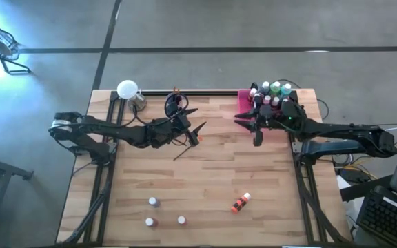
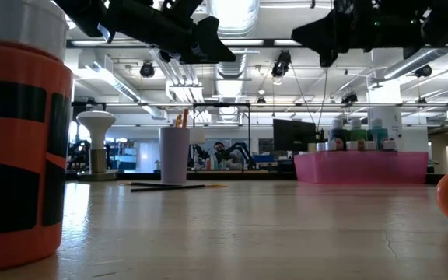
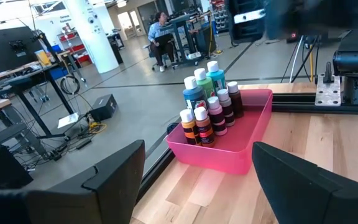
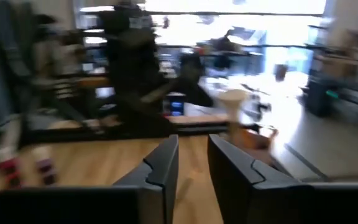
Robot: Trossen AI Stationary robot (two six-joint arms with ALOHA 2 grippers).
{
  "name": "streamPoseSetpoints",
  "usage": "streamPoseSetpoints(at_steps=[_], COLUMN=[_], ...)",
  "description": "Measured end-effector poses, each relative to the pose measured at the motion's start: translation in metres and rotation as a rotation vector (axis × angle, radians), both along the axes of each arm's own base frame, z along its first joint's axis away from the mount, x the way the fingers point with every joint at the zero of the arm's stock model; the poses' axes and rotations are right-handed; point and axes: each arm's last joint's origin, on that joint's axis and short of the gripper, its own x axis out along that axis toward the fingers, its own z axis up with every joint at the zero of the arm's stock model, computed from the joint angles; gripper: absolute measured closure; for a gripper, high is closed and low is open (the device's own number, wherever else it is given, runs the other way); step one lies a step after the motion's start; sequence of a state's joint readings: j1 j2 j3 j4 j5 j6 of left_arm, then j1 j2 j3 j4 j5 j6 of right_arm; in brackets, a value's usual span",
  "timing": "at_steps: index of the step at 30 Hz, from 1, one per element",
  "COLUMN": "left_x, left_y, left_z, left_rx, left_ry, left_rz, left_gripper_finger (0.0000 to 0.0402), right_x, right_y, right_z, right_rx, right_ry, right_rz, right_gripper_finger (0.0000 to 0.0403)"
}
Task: Pick & Place Paint Supplies
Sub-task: Put the small orange paint bottle into the pink bin
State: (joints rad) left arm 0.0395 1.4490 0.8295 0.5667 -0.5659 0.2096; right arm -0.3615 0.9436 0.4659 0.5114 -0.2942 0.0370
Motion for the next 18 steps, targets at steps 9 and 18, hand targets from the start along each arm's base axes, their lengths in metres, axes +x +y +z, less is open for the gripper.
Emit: streamPoseSetpoints(at_steps=[9,18], left_x=[0.000,0.000], left_y=[0.000,0.000], left_z=[0.000,0.000], left_rx=[0.000,0.000], left_ry=[0.000,0.000], left_rz=[0.000,0.000], left_gripper_finger=[0.0101,0.0101], right_x=[0.012,0.012], right_y=[0.047,0.093], right_z=[0.008,0.010], right_rx=[-0.418,-0.712], right_ry=[-0.018,0.429], right_rz=[0.314,0.201], right_gripper_finger=[0.0365,0.0393])
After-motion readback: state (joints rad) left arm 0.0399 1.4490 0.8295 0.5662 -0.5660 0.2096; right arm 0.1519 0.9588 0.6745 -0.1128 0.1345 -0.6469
